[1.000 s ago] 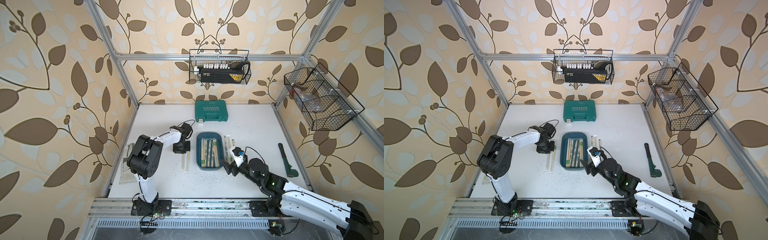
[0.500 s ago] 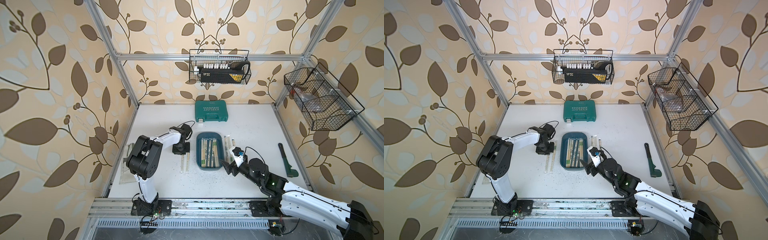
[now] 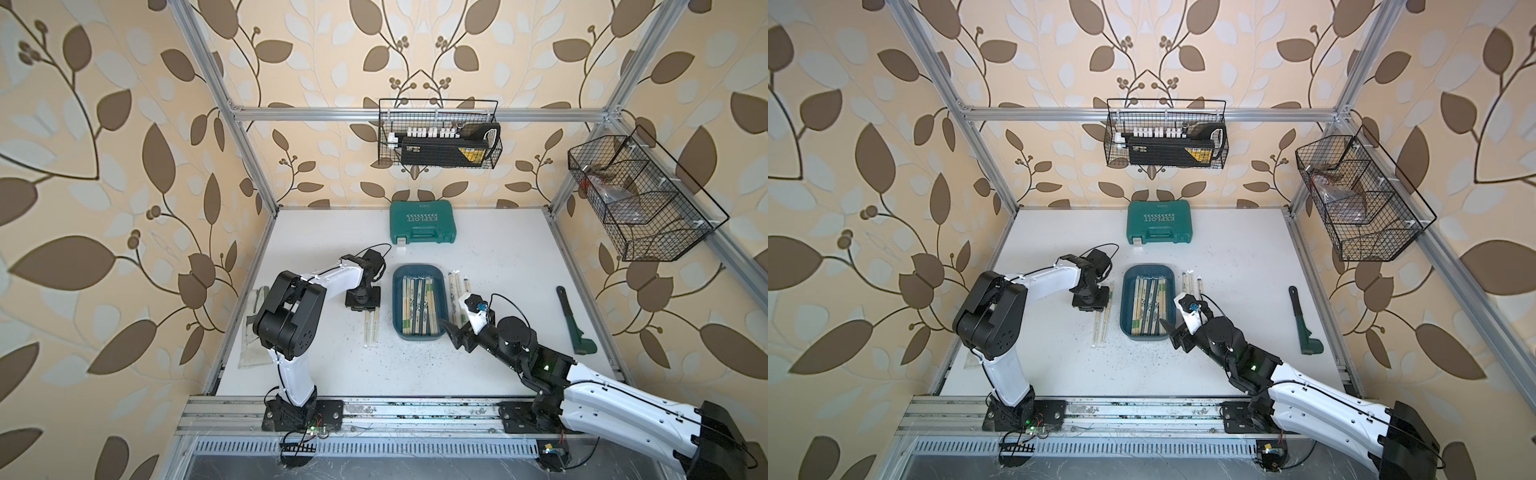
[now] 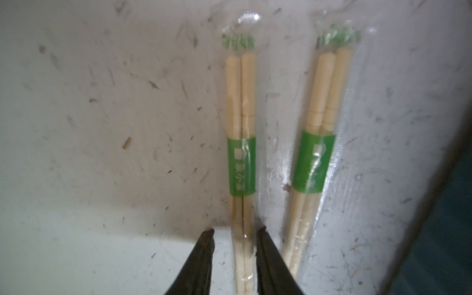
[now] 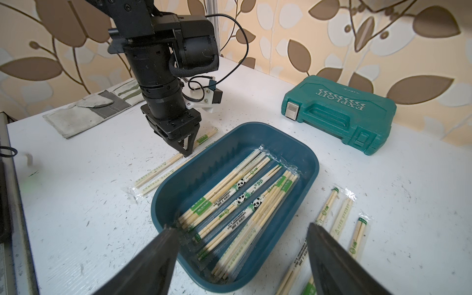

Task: Take the paired disposable chopsticks out of the storage box
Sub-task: Place the paired disposable chopsticks at the center of the board.

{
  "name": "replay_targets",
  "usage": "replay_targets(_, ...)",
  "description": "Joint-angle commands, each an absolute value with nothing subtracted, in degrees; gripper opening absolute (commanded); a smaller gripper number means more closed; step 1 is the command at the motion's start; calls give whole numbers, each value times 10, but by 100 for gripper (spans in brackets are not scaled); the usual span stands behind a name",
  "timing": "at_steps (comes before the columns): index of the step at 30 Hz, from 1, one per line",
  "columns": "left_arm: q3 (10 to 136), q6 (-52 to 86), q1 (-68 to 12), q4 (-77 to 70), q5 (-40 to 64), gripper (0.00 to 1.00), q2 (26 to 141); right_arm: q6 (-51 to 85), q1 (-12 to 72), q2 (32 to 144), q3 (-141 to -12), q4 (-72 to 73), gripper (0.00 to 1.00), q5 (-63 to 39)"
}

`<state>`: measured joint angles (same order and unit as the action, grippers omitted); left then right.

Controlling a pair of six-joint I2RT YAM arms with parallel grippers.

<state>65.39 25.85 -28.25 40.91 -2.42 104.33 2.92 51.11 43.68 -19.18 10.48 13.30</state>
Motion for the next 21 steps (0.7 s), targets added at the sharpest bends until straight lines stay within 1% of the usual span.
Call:
replay_targets(1,652,264,-289,441,-31,36,1001,26,514,440,-197,106,82,142)
replay_targets(3,653,263,-294,446,-50,36,978,28,514,439,-197,108,82,142)
replay_targets(7,657,257,-294,459,-57,25,959,29,514,435,-194,108,82,142)
replay_targets(15,669,264,-301,478,-71,24,935,31,514,430,-193,107,82,146)
replay_targets(16,672,265,-307,478,-73,25,925,33,515,430,-194,105,82,150)
replay_targets(18,682,273,-325,479,-82,32,895,45,514,424,-199,94,82,174)
replay_targets(20,694,283,-345,476,-83,34,870,65,514,411,-202,79,83,207)
replay_targets(21,703,287,-357,470,-77,37,862,79,514,402,-202,70,84,233)
